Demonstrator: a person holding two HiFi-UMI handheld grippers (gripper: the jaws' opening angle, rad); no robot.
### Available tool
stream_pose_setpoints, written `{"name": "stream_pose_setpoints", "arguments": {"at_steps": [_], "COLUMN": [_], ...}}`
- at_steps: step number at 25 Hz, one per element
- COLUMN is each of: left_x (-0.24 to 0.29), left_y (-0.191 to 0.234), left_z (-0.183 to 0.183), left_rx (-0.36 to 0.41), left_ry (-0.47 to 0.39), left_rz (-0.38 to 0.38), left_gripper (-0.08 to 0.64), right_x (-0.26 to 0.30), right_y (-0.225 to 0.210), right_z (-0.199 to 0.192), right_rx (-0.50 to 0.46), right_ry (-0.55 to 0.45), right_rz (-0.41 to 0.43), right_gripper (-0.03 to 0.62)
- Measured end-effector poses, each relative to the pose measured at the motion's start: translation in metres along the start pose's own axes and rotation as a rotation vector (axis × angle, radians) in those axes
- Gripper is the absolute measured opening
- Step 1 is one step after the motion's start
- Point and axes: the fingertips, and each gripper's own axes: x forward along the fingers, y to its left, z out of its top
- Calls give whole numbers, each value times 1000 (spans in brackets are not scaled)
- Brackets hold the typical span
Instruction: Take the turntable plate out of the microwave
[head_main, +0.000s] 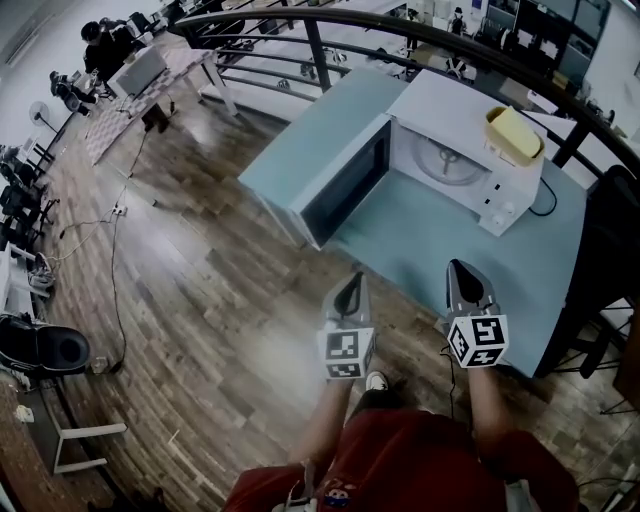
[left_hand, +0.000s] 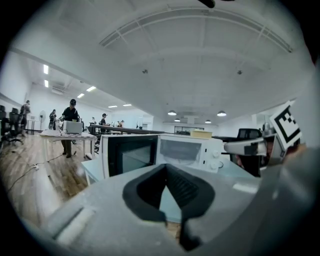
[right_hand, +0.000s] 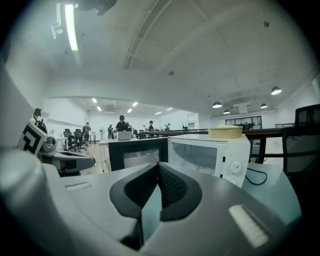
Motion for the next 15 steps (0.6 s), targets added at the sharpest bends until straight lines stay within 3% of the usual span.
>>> {"name": "stream_pose_setpoints", "arguments": {"at_steps": [15], "left_x": [32], "left_y": [30], "left_z": [12], "left_rx": [22], "left_ry": [-5], "left_rz": [-53], "left_gripper": [-3], "right_x": [35], "right_y": [-1], "right_z": [5], "right_rx": [9], "right_ry": [-4], "right_rz": [-70], "right_gripper": [2]}}
